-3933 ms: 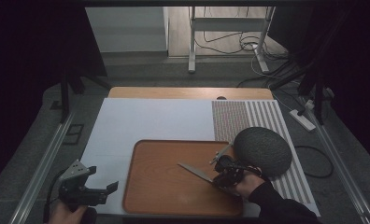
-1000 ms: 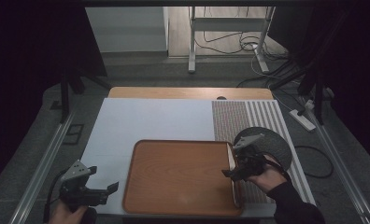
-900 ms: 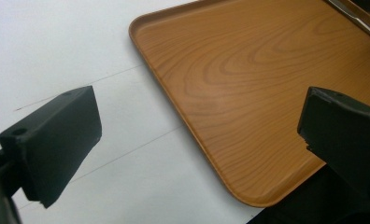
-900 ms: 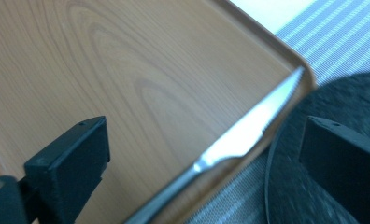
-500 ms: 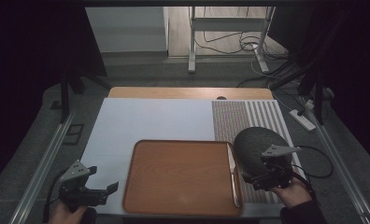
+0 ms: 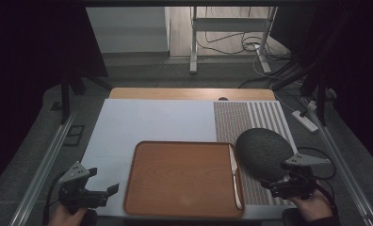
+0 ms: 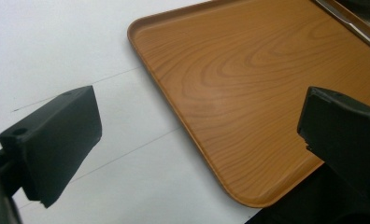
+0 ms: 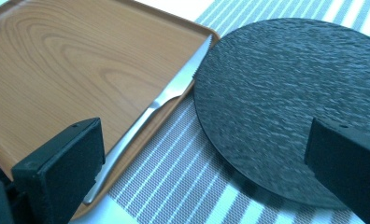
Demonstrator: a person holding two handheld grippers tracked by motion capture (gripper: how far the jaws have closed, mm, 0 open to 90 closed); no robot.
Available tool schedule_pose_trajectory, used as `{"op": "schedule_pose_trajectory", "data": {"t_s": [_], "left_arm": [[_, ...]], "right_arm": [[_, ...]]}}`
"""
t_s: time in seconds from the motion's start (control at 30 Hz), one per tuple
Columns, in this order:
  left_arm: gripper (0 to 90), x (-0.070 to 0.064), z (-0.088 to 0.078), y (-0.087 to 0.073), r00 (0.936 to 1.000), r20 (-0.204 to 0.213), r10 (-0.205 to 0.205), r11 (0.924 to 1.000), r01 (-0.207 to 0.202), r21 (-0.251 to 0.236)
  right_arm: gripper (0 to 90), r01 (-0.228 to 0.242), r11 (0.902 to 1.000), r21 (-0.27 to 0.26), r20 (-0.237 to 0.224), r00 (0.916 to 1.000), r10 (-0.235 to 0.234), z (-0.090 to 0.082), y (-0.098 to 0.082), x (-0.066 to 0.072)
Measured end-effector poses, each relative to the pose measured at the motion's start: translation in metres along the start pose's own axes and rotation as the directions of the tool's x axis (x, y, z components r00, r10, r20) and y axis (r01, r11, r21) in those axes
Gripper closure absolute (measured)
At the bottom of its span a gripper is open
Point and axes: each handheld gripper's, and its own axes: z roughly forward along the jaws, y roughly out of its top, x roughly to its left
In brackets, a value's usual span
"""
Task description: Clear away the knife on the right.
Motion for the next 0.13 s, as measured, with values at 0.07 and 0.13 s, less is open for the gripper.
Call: {"op": "schedule_pose_trajectory", "data": {"t_s": [0.07,0.13], "left_arm": [[0.0,-0.0001,0.0000,0.0002,1.0000,0.000,0.001,1.0000,-0.001,0.001],[0.1,-0.0003,0.0004,0.0007,1.0000,0.001,0.002,1.0000,-0.002,0.000]], "right_arm": [[0.0,-0.001,1.0000,-0.003,0.010,1.0000,0.001,-0.0037,-0.0022,-0.0009],[0.0,-0.009,0.9999,-0.007,0.011,0.9999,0.009,-0.0059,-0.0037,-0.0016]]}}
